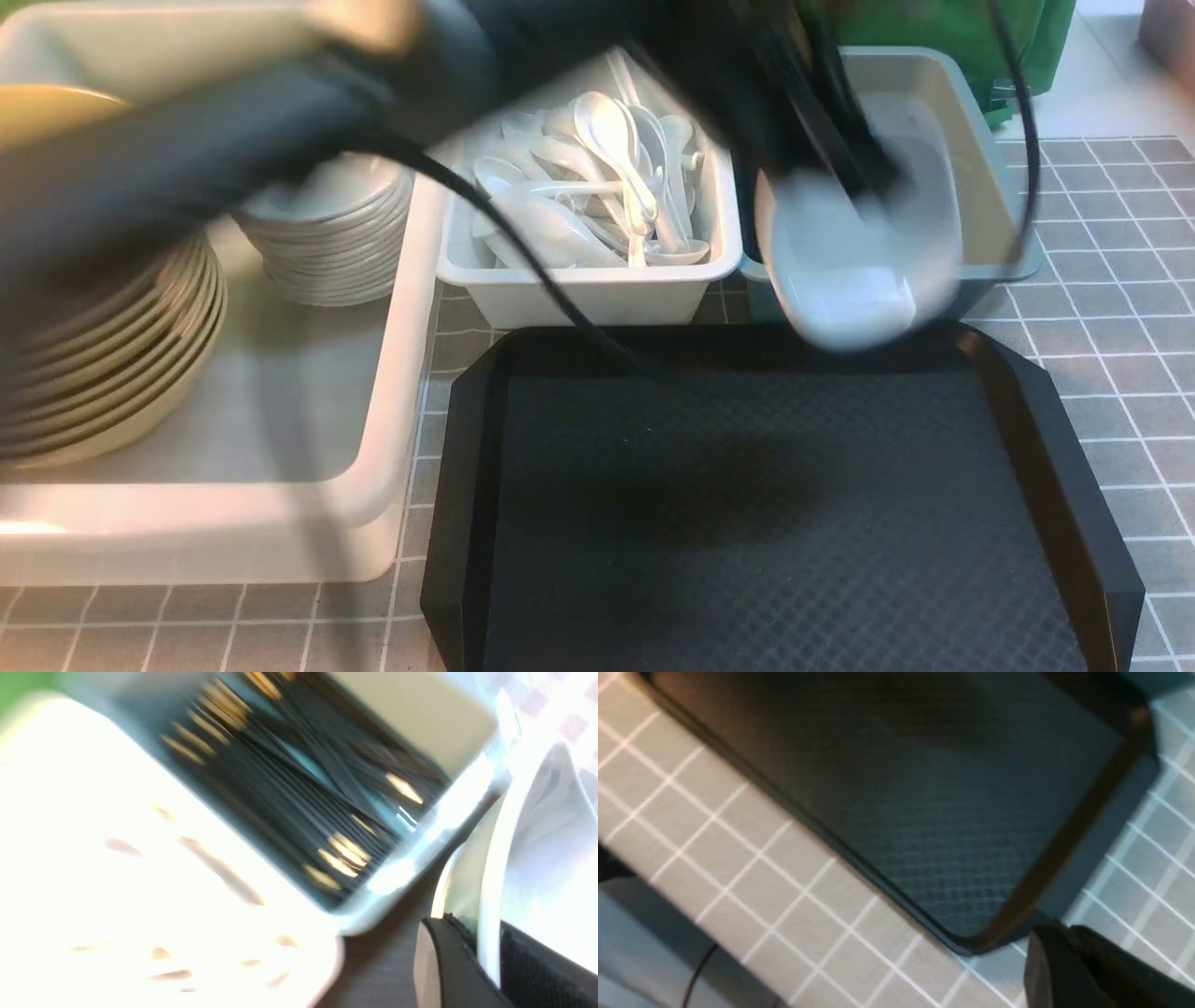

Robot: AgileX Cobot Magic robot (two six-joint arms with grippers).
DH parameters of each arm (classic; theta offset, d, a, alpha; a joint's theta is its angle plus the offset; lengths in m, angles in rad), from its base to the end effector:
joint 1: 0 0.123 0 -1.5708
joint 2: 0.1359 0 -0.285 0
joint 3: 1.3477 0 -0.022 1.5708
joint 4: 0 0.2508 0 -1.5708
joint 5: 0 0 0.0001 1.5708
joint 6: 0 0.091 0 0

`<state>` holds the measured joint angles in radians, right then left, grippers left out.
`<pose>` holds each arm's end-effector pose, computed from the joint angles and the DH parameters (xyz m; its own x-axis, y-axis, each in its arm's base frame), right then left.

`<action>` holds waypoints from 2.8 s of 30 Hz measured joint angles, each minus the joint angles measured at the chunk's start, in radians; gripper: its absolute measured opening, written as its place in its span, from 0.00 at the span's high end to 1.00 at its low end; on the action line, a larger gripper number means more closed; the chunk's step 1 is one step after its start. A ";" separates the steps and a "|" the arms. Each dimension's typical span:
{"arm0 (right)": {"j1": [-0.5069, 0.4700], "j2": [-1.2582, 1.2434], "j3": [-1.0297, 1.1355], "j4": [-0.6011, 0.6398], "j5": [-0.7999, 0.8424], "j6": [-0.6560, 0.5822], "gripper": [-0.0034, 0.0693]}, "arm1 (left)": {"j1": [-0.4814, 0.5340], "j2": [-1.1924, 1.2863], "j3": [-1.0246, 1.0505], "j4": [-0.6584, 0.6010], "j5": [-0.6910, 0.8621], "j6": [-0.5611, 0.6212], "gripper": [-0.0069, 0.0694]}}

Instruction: On grey table put chopsticks spoon bowls plates into blue grey white boxes.

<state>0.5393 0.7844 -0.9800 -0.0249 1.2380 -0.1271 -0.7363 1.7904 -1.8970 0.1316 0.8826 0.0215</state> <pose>0.0994 0.0570 0.3666 -0.6265 -0.5320 -0.5697 -0.5916 0.8004 -0.0969 0.3108 -0.2693 0.4027 -0.4018 0.5054 -0.7637 0.6558 0.7408 0.1452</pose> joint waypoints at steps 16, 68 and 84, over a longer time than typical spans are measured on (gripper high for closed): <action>0.000 0.346 -0.159 0.292 -0.221 -0.256 0.89 | 0.701 -0.158 -0.005 -0.236 0.192 0.108 0.91; 0.000 0.448 -0.160 0.280 -0.538 -0.286 0.89 | 0.516 -0.675 0.472 -0.078 0.311 0.121 0.92; 0.000 -0.036 0.189 0.428 -0.768 -0.286 0.89 | 0.516 -1.478 1.212 -0.052 -0.005 -0.052 0.92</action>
<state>0.5393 0.7483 -0.7909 0.4028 0.4705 -0.4133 -0.2207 0.3129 -0.6847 0.0795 0.8773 -0.0308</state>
